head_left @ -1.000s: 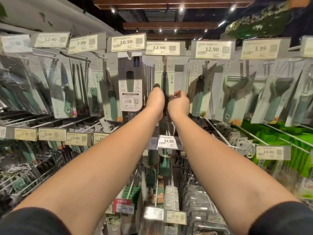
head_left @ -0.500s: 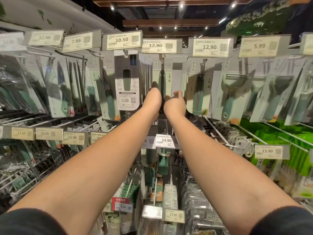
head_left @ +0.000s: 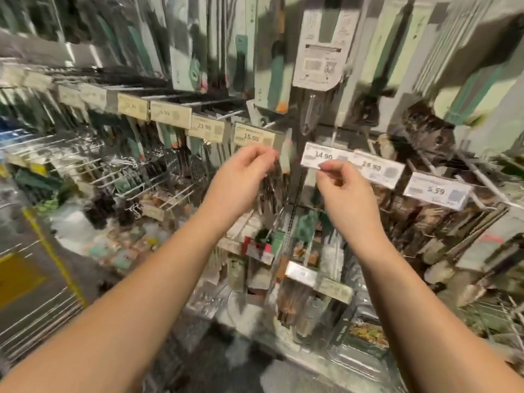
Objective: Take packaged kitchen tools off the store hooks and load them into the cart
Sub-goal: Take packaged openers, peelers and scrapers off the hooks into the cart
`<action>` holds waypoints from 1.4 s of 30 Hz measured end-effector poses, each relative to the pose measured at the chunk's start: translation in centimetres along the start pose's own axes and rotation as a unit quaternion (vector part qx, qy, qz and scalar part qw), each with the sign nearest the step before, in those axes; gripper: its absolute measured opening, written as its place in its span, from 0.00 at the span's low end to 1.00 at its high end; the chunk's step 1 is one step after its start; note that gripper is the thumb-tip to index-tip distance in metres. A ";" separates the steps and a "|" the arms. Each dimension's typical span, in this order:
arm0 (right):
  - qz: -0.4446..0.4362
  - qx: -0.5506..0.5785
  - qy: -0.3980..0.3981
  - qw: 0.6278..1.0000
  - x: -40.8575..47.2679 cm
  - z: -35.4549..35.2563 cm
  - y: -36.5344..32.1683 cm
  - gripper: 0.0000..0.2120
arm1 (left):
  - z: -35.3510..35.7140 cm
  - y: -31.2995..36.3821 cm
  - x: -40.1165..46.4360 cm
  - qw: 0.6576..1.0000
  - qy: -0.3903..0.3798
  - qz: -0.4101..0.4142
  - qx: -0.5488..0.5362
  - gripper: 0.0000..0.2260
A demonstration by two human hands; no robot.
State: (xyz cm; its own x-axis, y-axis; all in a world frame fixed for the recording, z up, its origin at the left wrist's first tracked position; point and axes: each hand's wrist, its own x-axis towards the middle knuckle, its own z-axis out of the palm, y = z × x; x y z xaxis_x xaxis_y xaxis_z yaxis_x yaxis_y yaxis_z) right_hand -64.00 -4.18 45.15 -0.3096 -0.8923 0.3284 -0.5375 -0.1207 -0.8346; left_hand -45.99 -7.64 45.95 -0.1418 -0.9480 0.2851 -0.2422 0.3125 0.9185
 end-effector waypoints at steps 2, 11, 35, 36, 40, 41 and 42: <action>-0.017 -0.014 -0.063 0.998 -1.1 3.4 0.4 0.07 | -2.6 -3.1 -1.7 0.998 0.041 -0.040 0.037 0.11; -0.145 -0.096 -0.377 0.910 -8.6 23.7 1.8 0.10 | -15.4 -17.4 -14.1 0.925 0.112 -0.281 0.231 0.06; 0.091 -0.226 -0.742 0.625 -32.5 70.6 7.1 0.18 | -42.6 -55.3 -32.2 0.672 0.280 -0.678 0.102 0.10; 0.112 -0.225 -0.738 0.626 -32.9 72.6 7.6 0.20 | -43.1 -57.1 -32.4 0.672 0.287 -0.674 0.110 0.10; 0.143 -0.213 -0.731 0.633 -34.7 80.4 9.3 0.22 | -45.1 -62.9 -32.3 0.656 0.324 -0.667 0.139 0.09; 0.145 -0.202 -0.730 0.636 -35.1 82.2 9.6 0.22 | -45.3 -64.1 -32.1 0.653 0.328 -0.667 0.145 0.12; 0.152 -0.190 -0.728 0.641 -35.6 83.8 9.8 0.21 | -45.6 -65.3 -32.0 0.650 0.322 -0.669 0.161 0.15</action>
State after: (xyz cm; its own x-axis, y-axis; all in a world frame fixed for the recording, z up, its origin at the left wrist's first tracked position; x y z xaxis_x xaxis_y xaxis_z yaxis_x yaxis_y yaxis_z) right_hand 7.47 -10.04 -11.81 0.4663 -0.3430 -0.8154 -0.8638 0.0223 -0.5034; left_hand 18.10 -0.46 -10.68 0.8090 -0.1796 -0.5597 0.0630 -0.9202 0.3863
